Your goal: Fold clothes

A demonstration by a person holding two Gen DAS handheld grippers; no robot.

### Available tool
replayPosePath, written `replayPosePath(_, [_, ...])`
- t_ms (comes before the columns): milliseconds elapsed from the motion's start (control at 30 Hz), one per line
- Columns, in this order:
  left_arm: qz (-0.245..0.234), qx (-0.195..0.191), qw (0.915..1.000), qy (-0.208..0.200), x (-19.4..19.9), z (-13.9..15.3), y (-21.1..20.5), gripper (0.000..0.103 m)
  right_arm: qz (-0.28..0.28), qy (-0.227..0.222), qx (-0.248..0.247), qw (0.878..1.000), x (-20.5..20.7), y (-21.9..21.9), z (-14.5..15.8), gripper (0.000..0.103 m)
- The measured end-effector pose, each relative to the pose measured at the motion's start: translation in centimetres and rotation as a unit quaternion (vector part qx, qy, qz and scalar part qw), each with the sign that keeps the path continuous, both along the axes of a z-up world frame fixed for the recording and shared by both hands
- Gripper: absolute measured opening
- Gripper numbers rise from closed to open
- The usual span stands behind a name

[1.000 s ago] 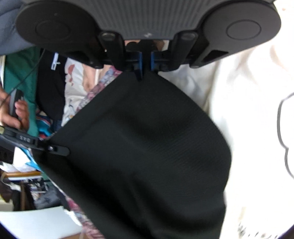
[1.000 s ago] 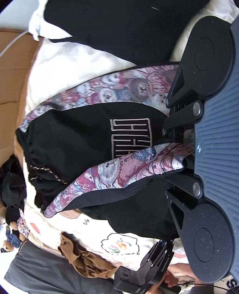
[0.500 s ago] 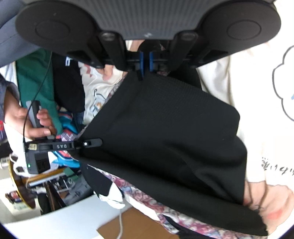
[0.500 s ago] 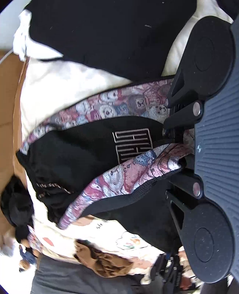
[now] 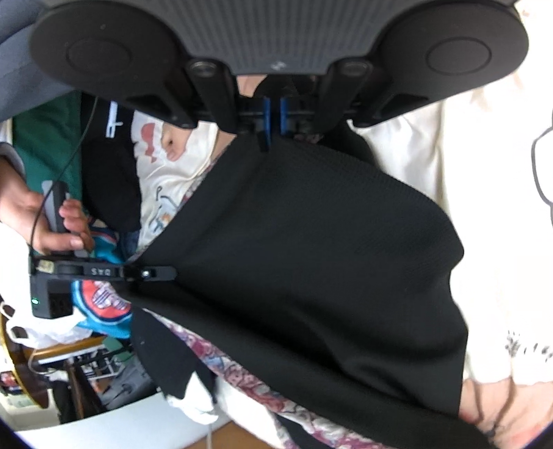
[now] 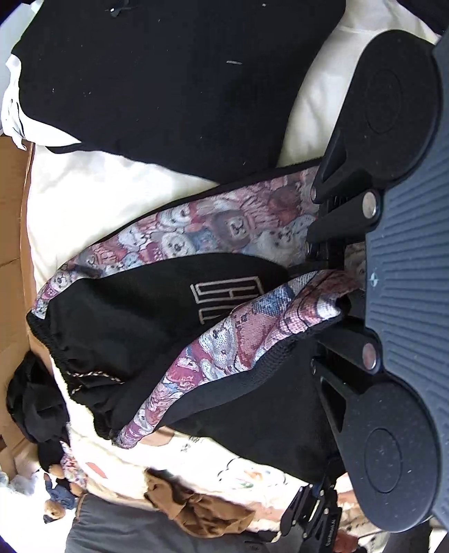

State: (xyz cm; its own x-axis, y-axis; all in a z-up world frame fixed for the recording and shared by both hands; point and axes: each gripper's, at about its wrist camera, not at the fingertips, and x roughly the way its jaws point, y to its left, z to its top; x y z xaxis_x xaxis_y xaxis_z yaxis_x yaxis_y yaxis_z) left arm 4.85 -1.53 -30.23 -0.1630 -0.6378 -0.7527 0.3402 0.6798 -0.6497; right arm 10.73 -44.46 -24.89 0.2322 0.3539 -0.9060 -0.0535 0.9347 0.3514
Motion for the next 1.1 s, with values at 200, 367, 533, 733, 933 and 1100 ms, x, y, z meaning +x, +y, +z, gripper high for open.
replayPosePath(200, [-0.038,0.033,0.9987,0.006,-0.2,-1.2,-0.7,0.005,-0.012,0.021,0.011,1.0,-1.1,-1.9,-1.5,0.004])
replayPosePath(367, [-0.041,0.052,0.9976,0.017,-0.6,-2.4,-1.4,0.005,-0.015,0.023,0.023,0.999,-2.5,-2.0,-2.8,0.005])
replayPosePath(533, [-0.04,0.069,0.9961,0.036,-0.7,-3.7,-1.6,0.01,-0.035,0.026,0.013,0.999,-2.6,-2.5,-3.4,0.023])
replayPosePath(733, [-0.046,0.071,0.9956,0.041,-0.4,-3.8,-2.3,0.014,-0.032,0.029,0.001,0.999,-2.7,-3.7,-3.1,0.044])
replayPosePath(933, [-0.048,0.071,0.9956,0.038,-0.5,-3.7,-1.8,0.014,0.02,-0.01,-0.036,0.999,-2.2,-2.8,-1.2,0.045])
replayPosePath(1100, [-0.051,0.072,0.9955,0.036,-0.3,-3.5,-1.4,0.014,0.113,-0.033,-0.084,0.989,-1.7,-0.5,-0.4,0.045])
